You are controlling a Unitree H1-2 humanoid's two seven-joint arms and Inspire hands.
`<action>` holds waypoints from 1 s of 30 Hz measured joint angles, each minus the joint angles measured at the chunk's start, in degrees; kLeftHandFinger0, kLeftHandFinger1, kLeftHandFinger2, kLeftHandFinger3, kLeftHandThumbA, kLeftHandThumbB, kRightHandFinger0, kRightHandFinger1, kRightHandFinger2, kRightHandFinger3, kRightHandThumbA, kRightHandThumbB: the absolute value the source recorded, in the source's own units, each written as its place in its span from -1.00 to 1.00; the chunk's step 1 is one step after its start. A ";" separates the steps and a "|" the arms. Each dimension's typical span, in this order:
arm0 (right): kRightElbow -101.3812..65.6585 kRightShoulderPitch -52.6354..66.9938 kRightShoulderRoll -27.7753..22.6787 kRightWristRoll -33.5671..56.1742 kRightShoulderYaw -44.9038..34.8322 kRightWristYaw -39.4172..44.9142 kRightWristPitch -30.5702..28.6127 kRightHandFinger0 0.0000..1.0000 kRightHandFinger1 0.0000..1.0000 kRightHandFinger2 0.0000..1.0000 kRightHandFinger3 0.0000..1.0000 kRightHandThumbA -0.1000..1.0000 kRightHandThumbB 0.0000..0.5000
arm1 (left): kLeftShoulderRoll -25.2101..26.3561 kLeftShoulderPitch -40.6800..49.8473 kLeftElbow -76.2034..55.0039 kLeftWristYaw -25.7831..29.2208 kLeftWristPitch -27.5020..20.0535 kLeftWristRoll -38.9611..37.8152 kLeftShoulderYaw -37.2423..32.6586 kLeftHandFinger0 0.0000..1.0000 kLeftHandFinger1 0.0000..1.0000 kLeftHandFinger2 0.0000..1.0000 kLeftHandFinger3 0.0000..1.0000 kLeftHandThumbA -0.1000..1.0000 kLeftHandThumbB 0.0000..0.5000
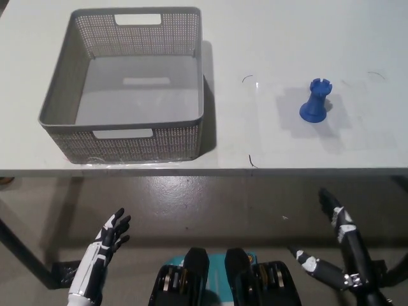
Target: Use the right hand to pick up a chess pieces and put it into a container on the left hand side
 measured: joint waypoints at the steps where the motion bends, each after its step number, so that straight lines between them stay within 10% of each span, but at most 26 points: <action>1: -0.53 -0.30 -0.04 -0.12 -0.44 -0.15 -0.09 1.00 1.00 1.00 1.00 0.78 -0.07 | 0.01 0.07 0.00 -0.02 0.00 0.04 -0.04 1.00 1.00 1.00 1.00 1.00 -0.65; 30: 28.17 -44.04 -6.44 1.03 -11.45 -2.15 8.00 1.00 1.00 1.00 1.00 0.85 0.01 | -0.27 0.63 0.04 0.01 -0.82 2.75 -1.13 1.00 1.00 1.00 1.00 1.00 -0.73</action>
